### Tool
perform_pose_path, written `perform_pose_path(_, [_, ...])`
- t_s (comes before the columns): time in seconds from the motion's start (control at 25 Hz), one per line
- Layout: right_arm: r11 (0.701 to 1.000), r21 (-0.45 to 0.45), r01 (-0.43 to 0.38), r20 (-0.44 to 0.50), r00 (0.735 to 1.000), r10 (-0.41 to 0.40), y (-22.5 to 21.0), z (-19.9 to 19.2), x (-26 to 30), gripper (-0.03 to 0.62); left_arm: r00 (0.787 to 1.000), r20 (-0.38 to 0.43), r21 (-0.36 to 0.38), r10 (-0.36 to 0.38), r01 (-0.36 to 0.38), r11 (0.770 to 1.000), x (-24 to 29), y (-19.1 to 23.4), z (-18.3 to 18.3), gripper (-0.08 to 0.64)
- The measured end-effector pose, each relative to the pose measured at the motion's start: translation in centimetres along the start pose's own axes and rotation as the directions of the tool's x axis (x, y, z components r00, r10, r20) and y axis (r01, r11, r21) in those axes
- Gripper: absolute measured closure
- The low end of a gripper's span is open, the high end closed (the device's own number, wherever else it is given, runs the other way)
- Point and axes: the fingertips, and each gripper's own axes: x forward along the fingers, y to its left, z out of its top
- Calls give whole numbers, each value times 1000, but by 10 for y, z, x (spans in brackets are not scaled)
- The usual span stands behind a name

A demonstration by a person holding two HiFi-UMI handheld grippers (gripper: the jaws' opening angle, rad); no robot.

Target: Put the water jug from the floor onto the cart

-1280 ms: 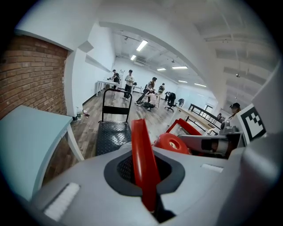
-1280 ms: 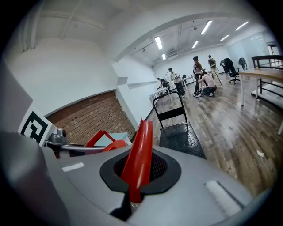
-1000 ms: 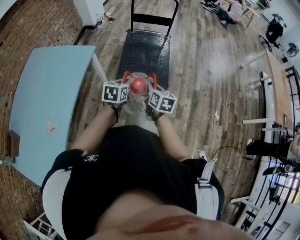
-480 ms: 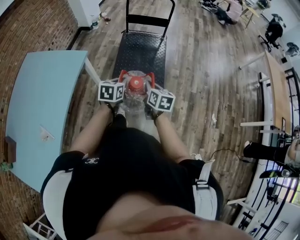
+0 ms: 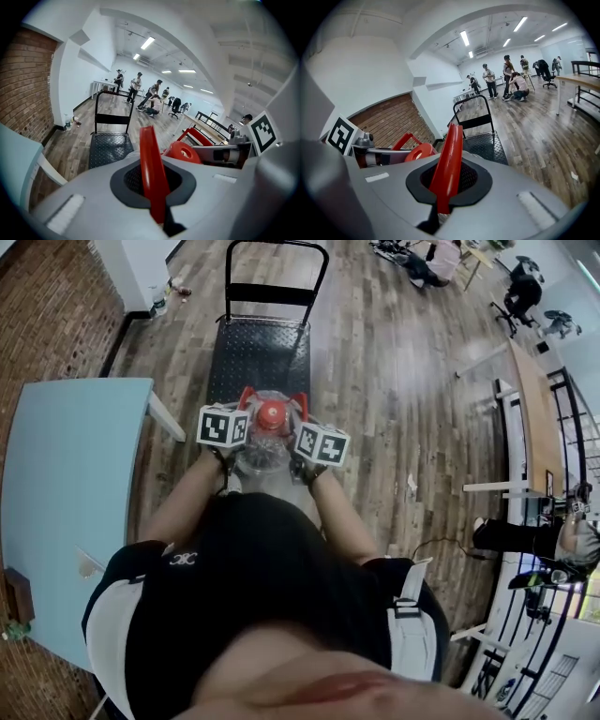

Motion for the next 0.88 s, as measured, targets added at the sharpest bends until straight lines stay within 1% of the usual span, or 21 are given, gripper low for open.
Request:
perform_pose_path(0.2, [999, -3, 36, 4, 999, -36, 4, 26, 37, 577, 1000, -8, 10, -28, 28, 1000, 23, 33, 29, 558])
perform_pose_path(0.44, [999, -3, 44, 31, 999, -44, 14, 63, 83, 577, 999, 8, 6, -44, 44, 999, 40, 72, 68, 558])
perform_pose_path(0.68, [1000, -3, 22, 39, 999, -21, 22, 89, 118, 576, 999, 39, 10, -25, 25, 1000, 48, 98, 101, 558])
perform_pose_path(0.88, [1000, -13, -4, 27, 1000, 5, 32, 100, 154, 577, 999, 26, 0, 20, -20, 1000, 58, 133, 113, 558])
